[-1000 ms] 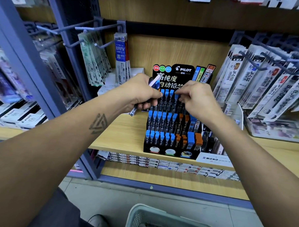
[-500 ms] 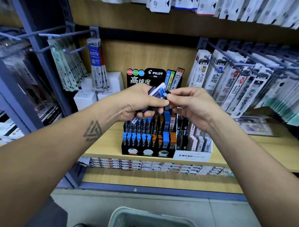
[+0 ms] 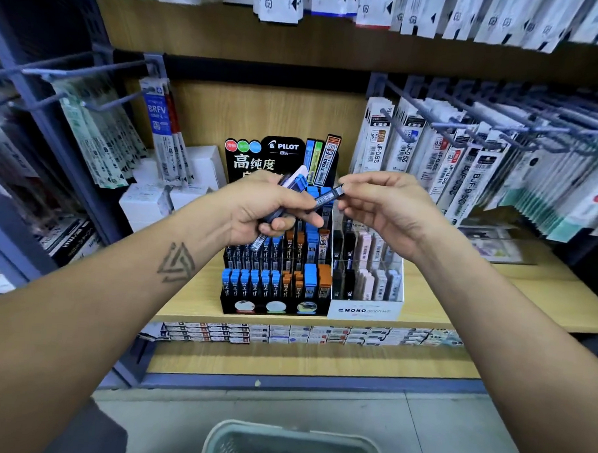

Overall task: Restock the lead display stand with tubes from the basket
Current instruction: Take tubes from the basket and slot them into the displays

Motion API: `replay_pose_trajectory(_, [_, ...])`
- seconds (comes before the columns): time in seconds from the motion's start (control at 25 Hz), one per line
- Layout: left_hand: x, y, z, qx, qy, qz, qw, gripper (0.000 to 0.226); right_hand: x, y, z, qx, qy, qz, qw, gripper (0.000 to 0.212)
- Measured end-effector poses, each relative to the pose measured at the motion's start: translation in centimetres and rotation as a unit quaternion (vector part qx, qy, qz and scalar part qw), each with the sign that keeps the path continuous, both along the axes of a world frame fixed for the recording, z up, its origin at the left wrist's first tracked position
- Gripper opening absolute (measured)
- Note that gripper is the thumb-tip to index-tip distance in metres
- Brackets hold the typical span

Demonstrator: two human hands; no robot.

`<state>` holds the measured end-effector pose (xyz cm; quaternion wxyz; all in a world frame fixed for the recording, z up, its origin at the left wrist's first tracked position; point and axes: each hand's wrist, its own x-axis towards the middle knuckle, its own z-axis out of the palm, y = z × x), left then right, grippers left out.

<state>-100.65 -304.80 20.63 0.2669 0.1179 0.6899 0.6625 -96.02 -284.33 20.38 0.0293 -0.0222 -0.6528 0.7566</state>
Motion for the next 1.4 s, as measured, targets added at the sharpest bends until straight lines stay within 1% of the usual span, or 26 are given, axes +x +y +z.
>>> replay_pose_trajectory(0.16, [-0.3, 0.9, -0.3, -0.032, 0.006, 0.003, 0.999, 0.026, 0.1, 0.9, -0.1, -0.004, 0.017, -0.008, 1.000, 0.024])
replay_pose_trajectory(0.2, [-0.3, 1.2, -0.3, -0.044, 0.014, 0.008, 0.999, 0.029, 0.1, 1.2, -0.1, -0.001, 0.022, -0.014, 1.000, 0.025])
replay_pose_trajectory(0.32, [-0.1, 2.3, -0.5, -0.053, 0.044, 0.017, 0.997, 0.020, 0.3, 2.2, 0.0, 0.022, 0.039, -0.025, 0.999, 0.019])
replay_pose_trajectory(0.44, [0.2, 3.4, -0.6, -0.047, 0.046, 0.017, 0.998, 0.013, 0.6, 3.0, 0.3, 0.053, 0.058, -0.027, 0.997, 0.019])
replay_pose_trajectory(0.6, [-0.3, 4.0, -0.3, -0.032, 0.033, 0.048, 0.998, 0.014, 0.4, 4.8, 0.7, 0.142, 0.102, -0.098, 0.980, 0.017])
replay_pose_trajectory(0.72, [-0.9, 3.4, 0.1, -0.004, 0.036, 0.087, 0.996, 0.018, -1.0, 4.9, 0.2, 0.268, 0.108, -0.144, 0.946, 0.017])
replay_pose_trajectory(0.8, [-1.1, 2.9, 0.2, 0.013, 0.036, 0.106, 0.994, 0.018, -2.2, 4.1, -0.3, 0.374, 0.114, -0.154, 0.907, 0.016])
replay_pose_trajectory(0.88, [-1.1, 2.6, 0.2, 0.016, 0.036, 0.109, 0.993, 0.017, -3.1, 2.9, -0.8, 0.466, 0.123, -0.145, 0.864, 0.011])
replay_pose_trajectory(1.0, [-1.1, 2.2, 0.1, 0.012, 0.042, 0.100, 0.994, 0.018, -4.0, 1.4, -1.9, 0.556, 0.114, -0.143, 0.811, 0.010])
replay_pose_trajectory(1.08, [-1.0, 2.1, 0.2, 0.012, 0.047, 0.092, 0.995, 0.019, -4.2, 0.6, -2.4, 0.591, 0.096, -0.143, 0.788, 0.010])
replay_pose_trajectory(1.2, [-1.1, 1.7, 0.3, 0.013, 0.050, 0.085, 0.995, 0.020, -4.7, -0.4, -2.7, 0.622, 0.089, -0.135, 0.766, 0.010])
replay_pose_trajectory(1.4, [-1.0, 1.3, 0.4, 0.005, 0.055, 0.080, 0.995, 0.019, -5.5, -0.4, -3.6, 0.643, 0.107, -0.141, 0.745, 0.010])
